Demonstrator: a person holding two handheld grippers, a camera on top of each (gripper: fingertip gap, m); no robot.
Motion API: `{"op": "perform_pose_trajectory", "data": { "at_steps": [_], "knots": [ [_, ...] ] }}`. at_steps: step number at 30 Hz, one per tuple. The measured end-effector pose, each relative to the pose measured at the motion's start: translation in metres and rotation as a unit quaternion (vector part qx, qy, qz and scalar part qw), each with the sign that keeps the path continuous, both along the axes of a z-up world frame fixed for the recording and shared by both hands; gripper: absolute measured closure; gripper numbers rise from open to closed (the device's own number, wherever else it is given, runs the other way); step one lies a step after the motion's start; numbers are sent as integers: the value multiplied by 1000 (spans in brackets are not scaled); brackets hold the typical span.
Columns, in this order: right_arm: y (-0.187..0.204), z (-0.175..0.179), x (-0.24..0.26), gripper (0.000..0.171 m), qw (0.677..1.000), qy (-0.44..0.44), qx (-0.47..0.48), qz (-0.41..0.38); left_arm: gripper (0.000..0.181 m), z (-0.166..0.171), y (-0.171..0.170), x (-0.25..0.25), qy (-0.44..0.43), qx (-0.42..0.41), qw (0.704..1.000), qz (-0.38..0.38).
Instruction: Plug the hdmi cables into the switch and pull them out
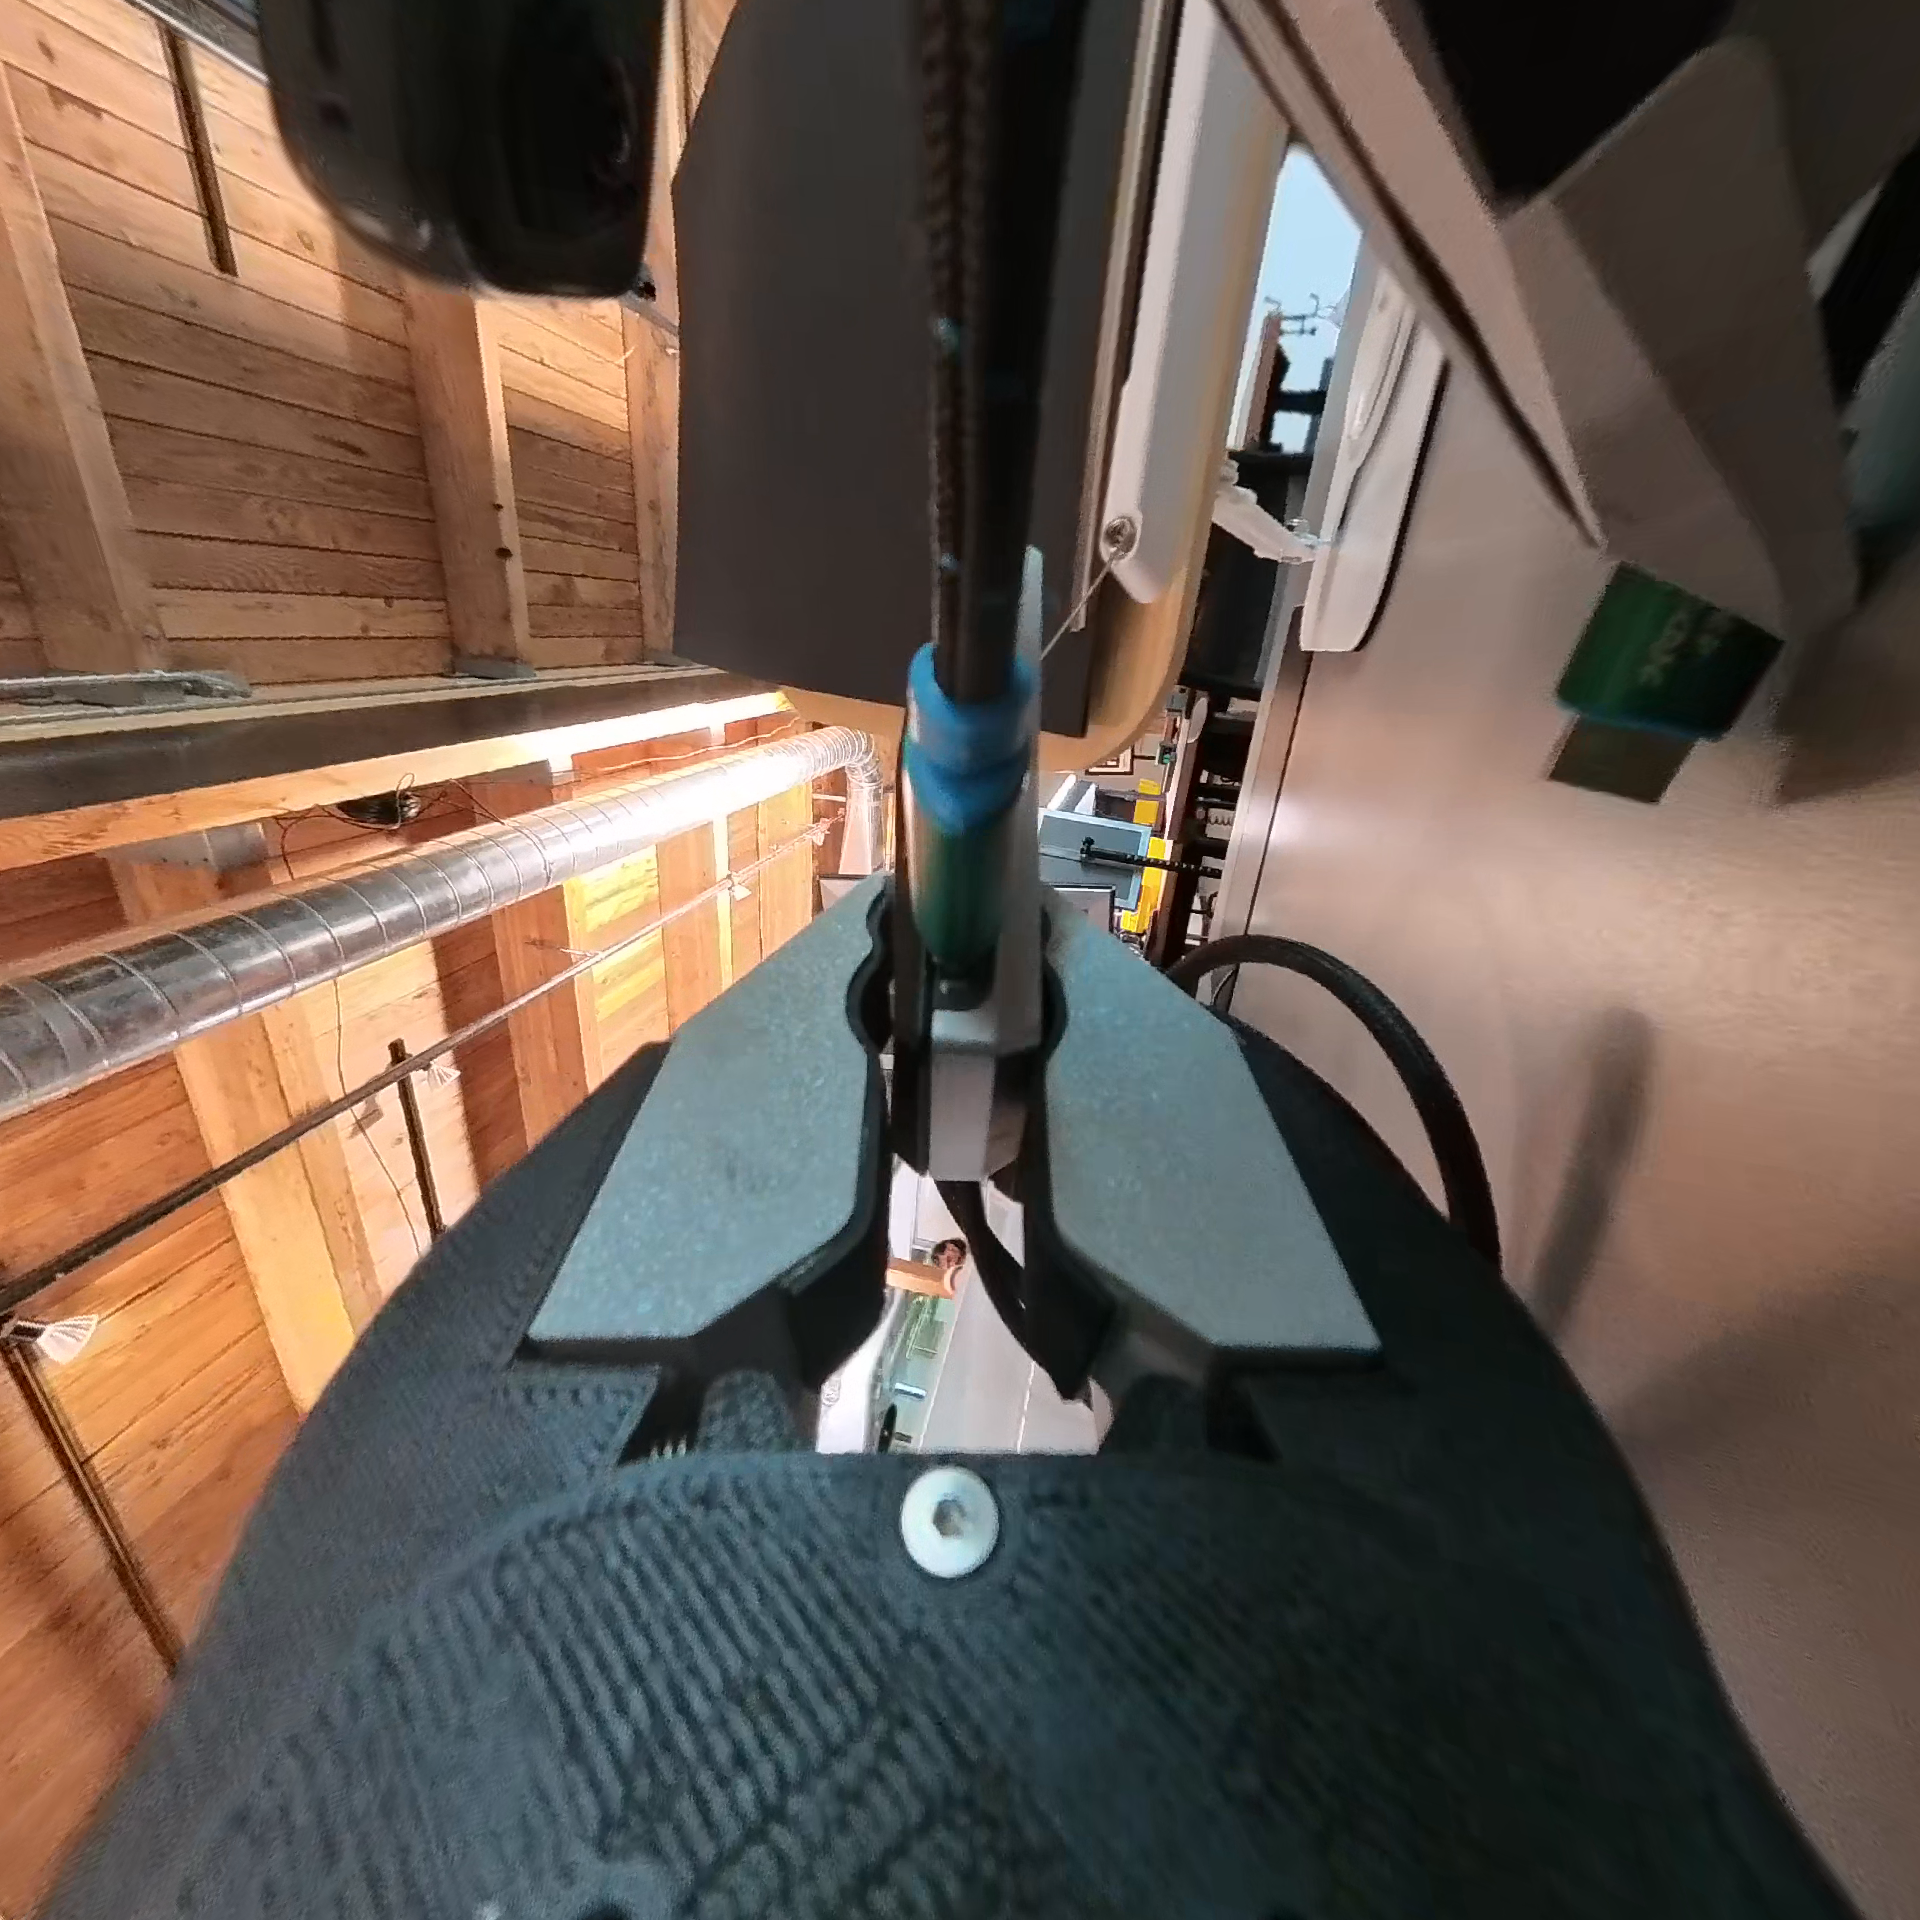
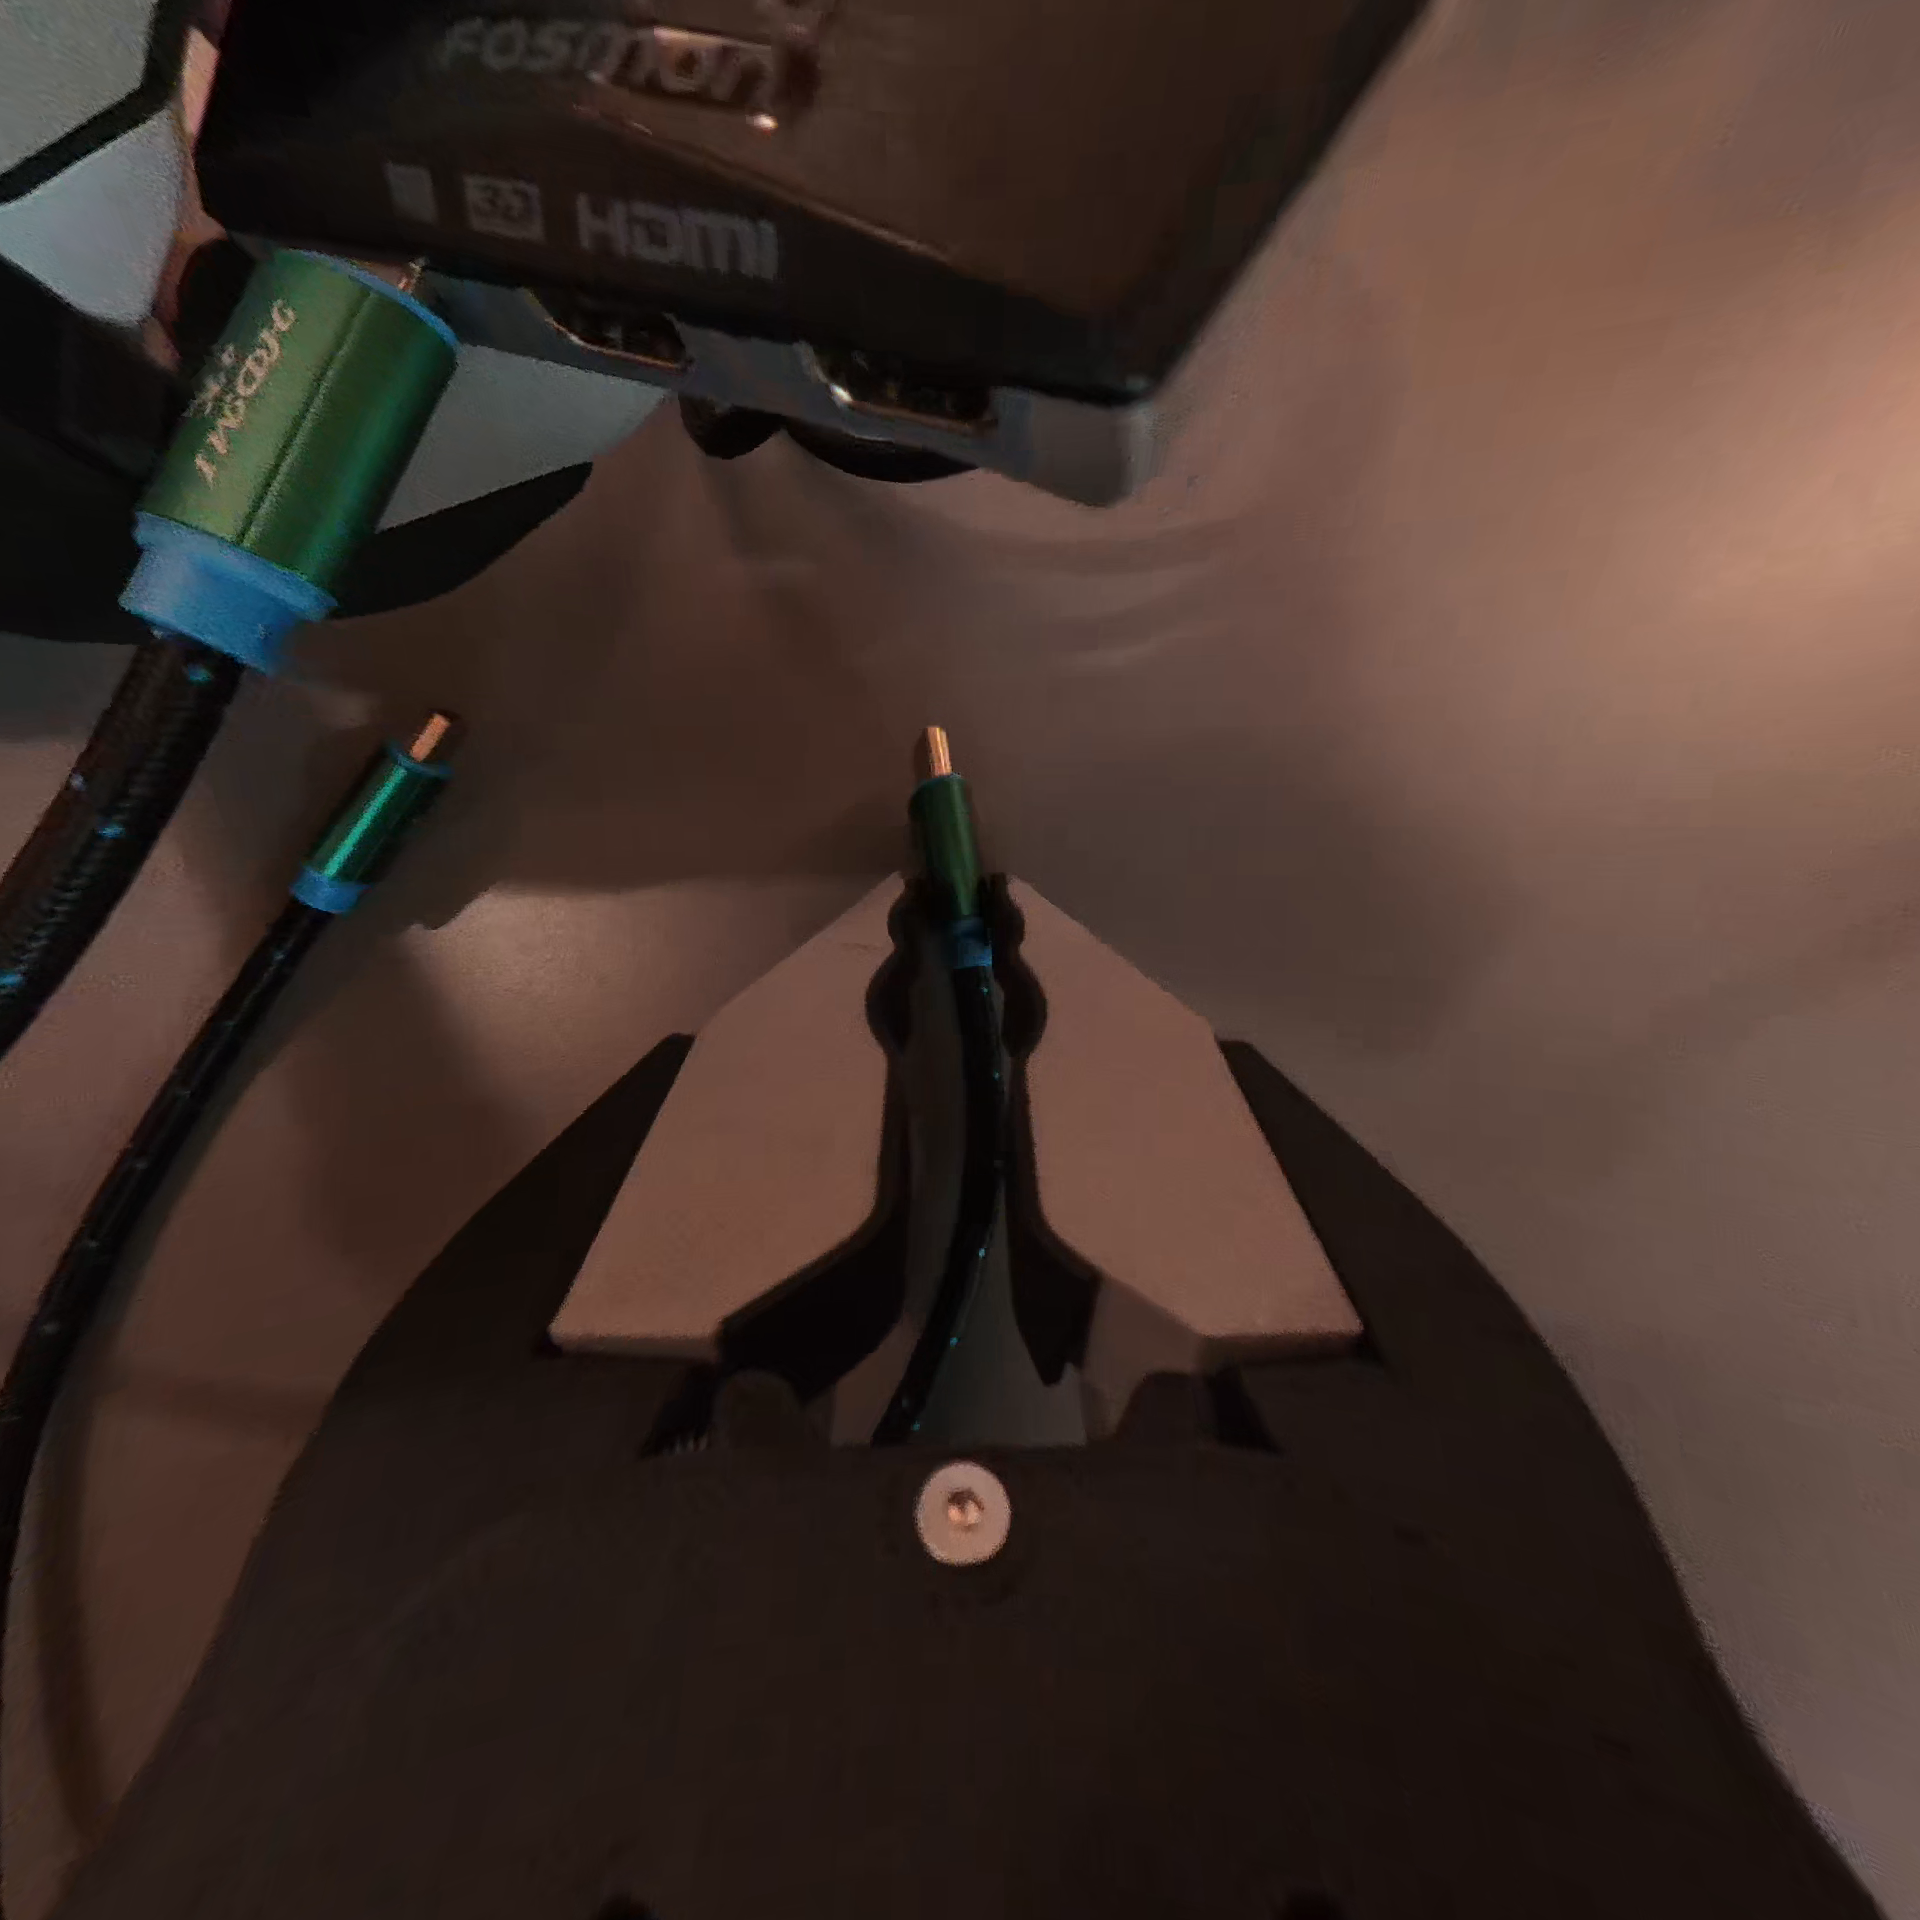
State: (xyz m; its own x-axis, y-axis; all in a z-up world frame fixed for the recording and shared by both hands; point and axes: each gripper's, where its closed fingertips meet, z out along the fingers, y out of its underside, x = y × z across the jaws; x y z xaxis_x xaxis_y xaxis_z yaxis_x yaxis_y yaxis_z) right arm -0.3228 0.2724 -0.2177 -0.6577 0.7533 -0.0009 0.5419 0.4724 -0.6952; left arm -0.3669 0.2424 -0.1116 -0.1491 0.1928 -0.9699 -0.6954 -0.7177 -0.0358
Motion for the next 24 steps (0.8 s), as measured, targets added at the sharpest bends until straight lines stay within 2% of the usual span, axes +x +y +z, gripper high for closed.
{"op": "perform_pose_trajectory", "data": {
  "at_steps": [2, 5, 8, 12, 20, 24],
  "knots": [
    [-1, 6, 4, 162, 999, -23, -46, -7, 162, 2, -2, 0, 2, 4, 1000, 0],
    [-10, 33, 13, 162, 979, -63, -192, -4, 162, 9, -4, 2, 15, 14, 1000, -4],
    [-20, 56, 31, 162, 935, -122, -332, 24, 162, 18, -5, 8, 41, 25, 999, -13],
    [-26, 64, 47, 161, 876, -198, -438, 44, 162, 30, -6, 16, 69, 43, 996, -28],
    [-23, 102, 59, 160, 794, -232, -557, 78, 162, 46, -12, 30, 104, 69, 991, -52],
    [-36, 106, 65, 160, 776, -254, -570, 93, 161, 41, -5, 36, 116, 48, 990, -58]
  ]
}}
